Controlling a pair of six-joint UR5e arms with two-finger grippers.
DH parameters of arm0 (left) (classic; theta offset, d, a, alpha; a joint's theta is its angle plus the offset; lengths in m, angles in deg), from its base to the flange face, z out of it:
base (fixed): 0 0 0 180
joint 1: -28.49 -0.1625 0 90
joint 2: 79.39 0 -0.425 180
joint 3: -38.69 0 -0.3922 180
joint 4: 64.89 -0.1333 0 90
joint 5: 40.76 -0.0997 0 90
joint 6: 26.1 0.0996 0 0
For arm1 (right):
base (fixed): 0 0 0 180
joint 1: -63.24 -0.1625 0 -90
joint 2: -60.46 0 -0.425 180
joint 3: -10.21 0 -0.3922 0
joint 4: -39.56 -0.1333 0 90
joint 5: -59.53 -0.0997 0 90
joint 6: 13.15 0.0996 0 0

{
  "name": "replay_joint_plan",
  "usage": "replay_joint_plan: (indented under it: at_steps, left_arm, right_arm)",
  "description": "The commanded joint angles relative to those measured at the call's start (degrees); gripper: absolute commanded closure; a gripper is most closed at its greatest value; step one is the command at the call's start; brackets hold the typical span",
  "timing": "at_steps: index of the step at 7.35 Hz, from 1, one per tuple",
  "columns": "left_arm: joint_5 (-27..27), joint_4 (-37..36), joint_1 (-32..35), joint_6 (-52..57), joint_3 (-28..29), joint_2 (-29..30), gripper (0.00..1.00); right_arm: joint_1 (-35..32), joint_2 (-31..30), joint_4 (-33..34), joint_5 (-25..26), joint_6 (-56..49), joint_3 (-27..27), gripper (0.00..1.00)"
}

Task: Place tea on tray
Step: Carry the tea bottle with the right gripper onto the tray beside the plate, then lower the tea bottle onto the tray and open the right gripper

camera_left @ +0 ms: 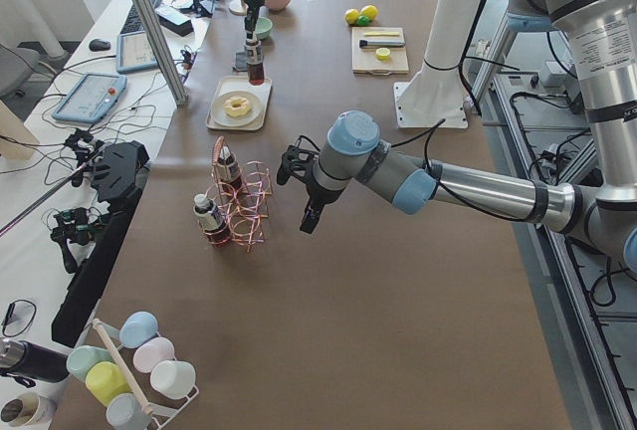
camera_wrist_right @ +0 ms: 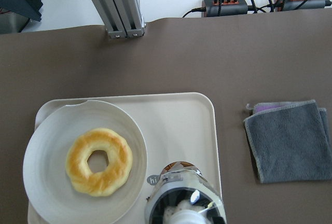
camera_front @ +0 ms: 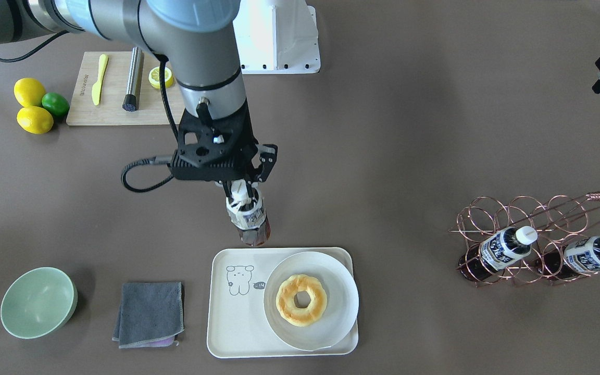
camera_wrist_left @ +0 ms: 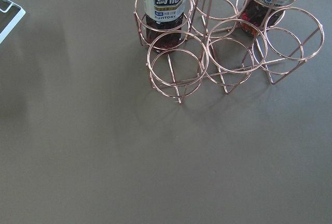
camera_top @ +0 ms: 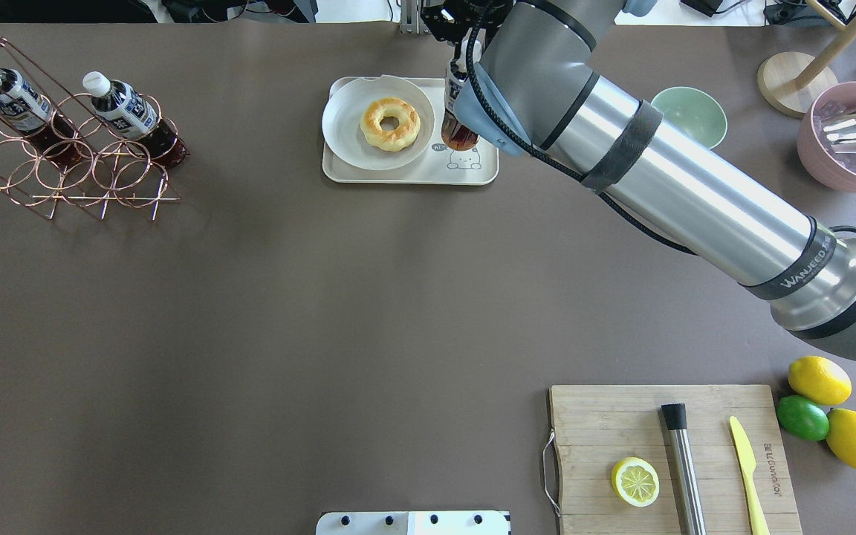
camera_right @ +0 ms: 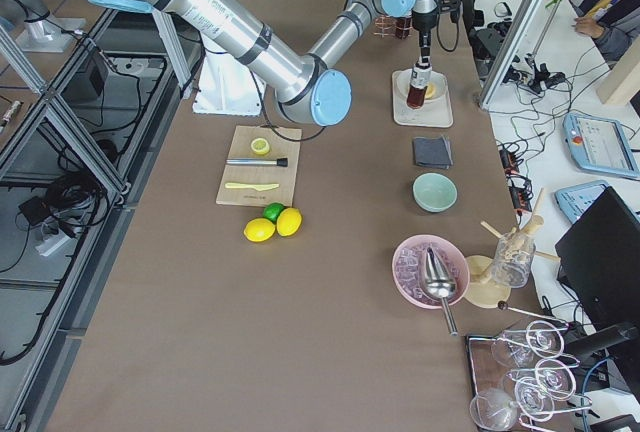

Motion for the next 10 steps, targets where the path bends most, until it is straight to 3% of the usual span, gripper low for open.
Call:
replay_joint_plan:
  at_steps: [1, 10]
  left_arm:
    - [0.3, 0.0, 0.5, 0.1, 0.6, 0.3, 0.04]
    - [0.3, 0.0, 0.4, 0.1, 0.2, 0.4, 0.04]
  right_arm:
    - [-1.9, 1.9, -8.8, -0.2, -2.3, 10.3, 1.0]
    - [-0.8, 1.9, -8.9, -0.2, -2.2, 10.5, 1.0]
